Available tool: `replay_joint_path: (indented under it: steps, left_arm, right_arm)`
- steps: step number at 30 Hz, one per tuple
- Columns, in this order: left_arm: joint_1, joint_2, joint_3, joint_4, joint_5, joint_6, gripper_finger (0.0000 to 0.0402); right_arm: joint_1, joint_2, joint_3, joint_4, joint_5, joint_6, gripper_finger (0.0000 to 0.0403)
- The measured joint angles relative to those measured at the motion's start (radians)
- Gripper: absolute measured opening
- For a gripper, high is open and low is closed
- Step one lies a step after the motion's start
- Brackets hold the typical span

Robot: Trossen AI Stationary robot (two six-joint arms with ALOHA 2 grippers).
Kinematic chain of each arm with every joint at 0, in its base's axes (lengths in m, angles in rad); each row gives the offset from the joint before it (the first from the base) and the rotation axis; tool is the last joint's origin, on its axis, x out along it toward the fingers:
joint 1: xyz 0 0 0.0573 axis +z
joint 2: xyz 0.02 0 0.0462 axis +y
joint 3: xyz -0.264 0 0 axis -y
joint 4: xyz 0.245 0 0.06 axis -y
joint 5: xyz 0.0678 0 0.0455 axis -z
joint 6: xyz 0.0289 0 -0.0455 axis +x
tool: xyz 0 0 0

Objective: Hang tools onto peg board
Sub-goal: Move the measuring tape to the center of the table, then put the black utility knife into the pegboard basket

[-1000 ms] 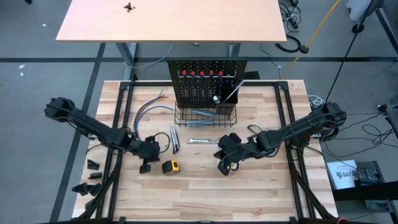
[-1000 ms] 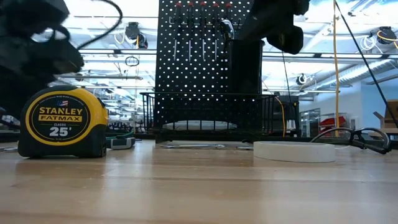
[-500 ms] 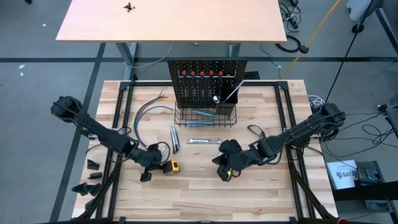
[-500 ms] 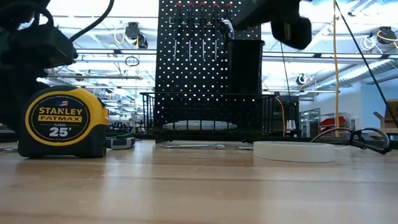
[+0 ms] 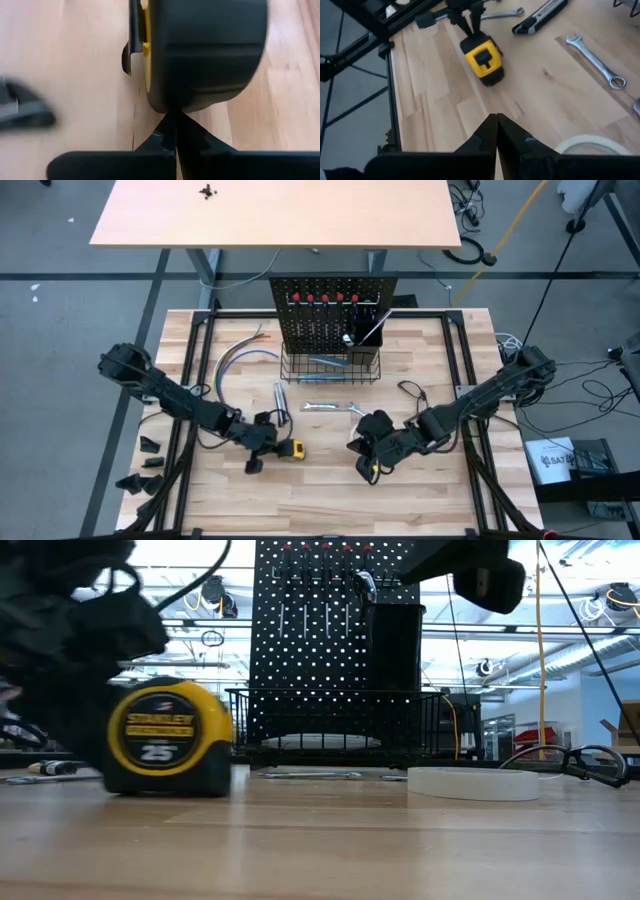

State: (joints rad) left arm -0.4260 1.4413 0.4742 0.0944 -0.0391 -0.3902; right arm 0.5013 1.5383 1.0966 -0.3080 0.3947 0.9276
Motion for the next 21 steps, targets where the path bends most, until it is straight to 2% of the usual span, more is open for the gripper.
replay_joint_path:
  steps: [7,11,16,21]
  left_arm:
    - [0.057,0.126,0.119,0.006,0.005,0.06,0.0]
    - [0.068,0.148,0.171,-0.011,0.011,0.082,0.0]
    - [0.061,0.06,0.194,-0.147,0.005,0.066,0.0]
    - [0.062,-0.053,0.194,-0.386,-0.091,0.067,0.0]
  right_arm:
    - [0.066,0.0,0.0,-0.083,0.049,0.047,0.0]
    - [0.093,0.0,0.0,-0.09,0.059,0.055,0.0]
    - [0.109,0.0,0.0,-0.084,0.107,0.024,0.0]
    - [0.032,0.0,0.0,0.006,0.084,-0.144,0.0]
